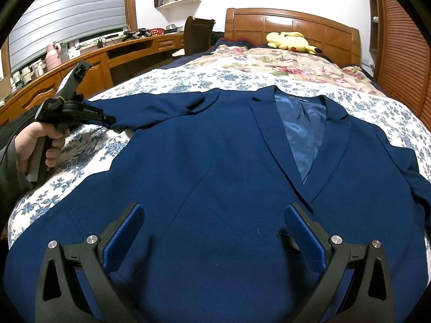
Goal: Fold large clothes
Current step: 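Move the left tool to the jacket's sleeve and close on it, then lift the gripped sleeve with the left tool and fold it across the jacket body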
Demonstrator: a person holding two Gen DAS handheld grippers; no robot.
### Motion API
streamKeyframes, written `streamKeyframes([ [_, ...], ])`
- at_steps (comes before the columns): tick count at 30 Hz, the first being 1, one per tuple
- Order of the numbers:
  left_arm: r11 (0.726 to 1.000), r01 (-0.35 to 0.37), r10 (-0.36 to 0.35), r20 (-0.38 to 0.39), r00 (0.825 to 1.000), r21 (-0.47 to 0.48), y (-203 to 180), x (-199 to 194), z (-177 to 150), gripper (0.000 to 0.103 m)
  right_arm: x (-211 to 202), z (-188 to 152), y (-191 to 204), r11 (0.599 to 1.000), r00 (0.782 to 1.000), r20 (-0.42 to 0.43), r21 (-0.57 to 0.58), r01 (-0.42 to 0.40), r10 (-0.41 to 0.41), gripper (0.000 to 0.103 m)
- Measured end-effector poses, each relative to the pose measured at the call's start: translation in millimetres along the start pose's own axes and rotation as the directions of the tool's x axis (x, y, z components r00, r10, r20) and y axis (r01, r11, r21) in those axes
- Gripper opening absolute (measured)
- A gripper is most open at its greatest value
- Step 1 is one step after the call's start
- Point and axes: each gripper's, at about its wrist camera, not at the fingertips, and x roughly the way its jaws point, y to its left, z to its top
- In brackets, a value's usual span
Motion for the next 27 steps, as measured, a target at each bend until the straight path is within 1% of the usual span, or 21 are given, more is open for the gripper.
streamKeyframes([
  [1,1.0,-0.005,0.005,0.006,1.0,0.013,-2.1,-1.2,0.9,0.007,-0.2,-0.3,0.1,1.0,1.0,0.002,0.0,0.0,0.0,0.103],
  [2,0.999,-0.016,0.015,0.015,1.0,0.028,-5.0,-3.2,2.0,0.004,-0.4,-0.4,0.1,1.0,1.0,0.003,0.001,0.001,-0.001,0.103],
  [4,0.997,-0.038,0.035,0.043,0.998,0.061,-12.5,-10.0,3.6,0.001,-0.4,-0.9,0.1,1.0,1.0,0.004,0.002,0.001,-0.001,0.103],
  [7,0.993,-0.05,0.041,0.091,0.995,0.107,-29.7,-28.3,8.1,0.001,-0.9,-1.2,-1.1,1.0,1.0,0.007,0.008,-0.003,0.003,0.103],
  [10,0.99,-0.033,0.017,0.118,0.993,0.134,-47.6,-47.0,14.8,0.001,-2.8,-0.5,-3.8,1.0,1.0,0.01,0.021,-0.015,0.014,0.103],
  [14,0.981,-0.007,-0.021,0.142,0.99,0.194,-87.0,-77.0,20.0,0.001,-13.0,-0.9,-12.5,0.998,0.999,0.012,0.049,-0.034,0.034,0.103],
  [16,0.974,0.014,-0.049,0.149,0.988,0.227,-108.2,-91.1,19.7,0.001,-21.4,-2.7,-17.7,0.998,0.999,0.019,0.049,-0.036,0.035,0.103],
  [19,0.956,0.041,-0.088,0.151,0.985,0.291,-142.3,-110.4,15.4,0.001,-32.8,-7.3,-30.7,0.997,0.999,0.03,0.065,-0.032,0.03,0.103],
  [23,0.932,0.078,-0.133,0.135,0.982,0.355,-179.6,-124.0,3.4,0.001,-40.6,-15.5,-49.8,0.994,0.999,0.034,0.109,-0.026,0.022,0.103],
  [25,0.921,0.076,-0.133,0.125,0.983,0.382,-192.9,-126.4,-4.4,0.001,-40.8,-18.0,-55.1,0.991,0.999,0.031,0.13,-0.029,0.026,0.103],
  [27,0.916,0.06,-0.115,0.116,0.987,0.397,-197.6,-126.4,-10.0,0.001,-40.5,-20.4,-55.8,0.989,0.999,0.027,0.141,-0.035,0.032,0.103],
])
